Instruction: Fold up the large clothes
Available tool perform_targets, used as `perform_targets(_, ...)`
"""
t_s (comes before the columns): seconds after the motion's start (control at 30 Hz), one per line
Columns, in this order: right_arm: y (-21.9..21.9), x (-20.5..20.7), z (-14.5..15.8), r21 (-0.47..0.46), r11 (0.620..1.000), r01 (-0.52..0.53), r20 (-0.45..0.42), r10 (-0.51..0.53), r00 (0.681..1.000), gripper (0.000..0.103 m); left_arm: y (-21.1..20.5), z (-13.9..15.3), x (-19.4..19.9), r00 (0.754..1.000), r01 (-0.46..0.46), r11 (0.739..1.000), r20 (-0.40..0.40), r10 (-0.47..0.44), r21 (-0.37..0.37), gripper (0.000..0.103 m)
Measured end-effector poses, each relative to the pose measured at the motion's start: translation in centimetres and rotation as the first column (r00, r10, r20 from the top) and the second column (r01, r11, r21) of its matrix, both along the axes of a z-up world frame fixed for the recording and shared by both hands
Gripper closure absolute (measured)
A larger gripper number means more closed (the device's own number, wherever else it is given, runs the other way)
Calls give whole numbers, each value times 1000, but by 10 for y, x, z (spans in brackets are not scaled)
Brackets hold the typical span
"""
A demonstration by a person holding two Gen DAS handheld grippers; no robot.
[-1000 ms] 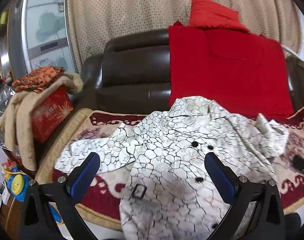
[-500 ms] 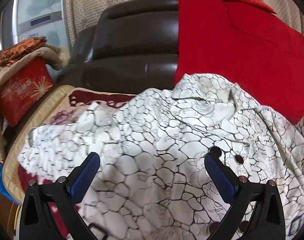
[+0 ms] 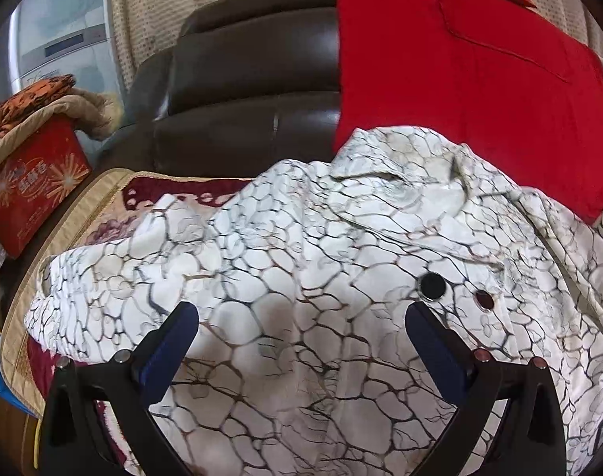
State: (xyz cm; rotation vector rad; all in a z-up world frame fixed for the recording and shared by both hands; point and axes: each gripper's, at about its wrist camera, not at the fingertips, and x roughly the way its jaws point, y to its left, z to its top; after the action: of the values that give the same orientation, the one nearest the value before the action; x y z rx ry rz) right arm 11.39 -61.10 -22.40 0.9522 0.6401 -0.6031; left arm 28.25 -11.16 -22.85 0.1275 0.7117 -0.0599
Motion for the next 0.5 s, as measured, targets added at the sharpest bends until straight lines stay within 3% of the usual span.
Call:
perform_targets(0.13, 44, 5, 57, -170, 980, -99, 155, 126, 980, 91, 16, 8, -2, 998, -49, 999, 35, 49, -18, 0)
perform_targets(0.23, 91, 3, 98, -237, 953, -187, 286, 252, 924, 91, 32, 15, -6, 993, -89, 996, 78, 90, -13, 0)
perform_targets(0.33, 148, 12, 126, -303, 906, -295, 354, 394, 848, 91, 53, 22, -10, 983, -141, 990, 118, 142, -14, 0)
perform_targets(0.47, 231, 27, 147, -353, 811, -467, 397, 582, 710, 91, 92, 28, -9, 965, -220, 973, 132, 227, -65, 0)
perform_targets(0.5, 255, 33, 147, -347, 774, -530, 410, 633, 657, 91, 104, 28, -9, 958, -245, 966, 135, 254, -77, 0)
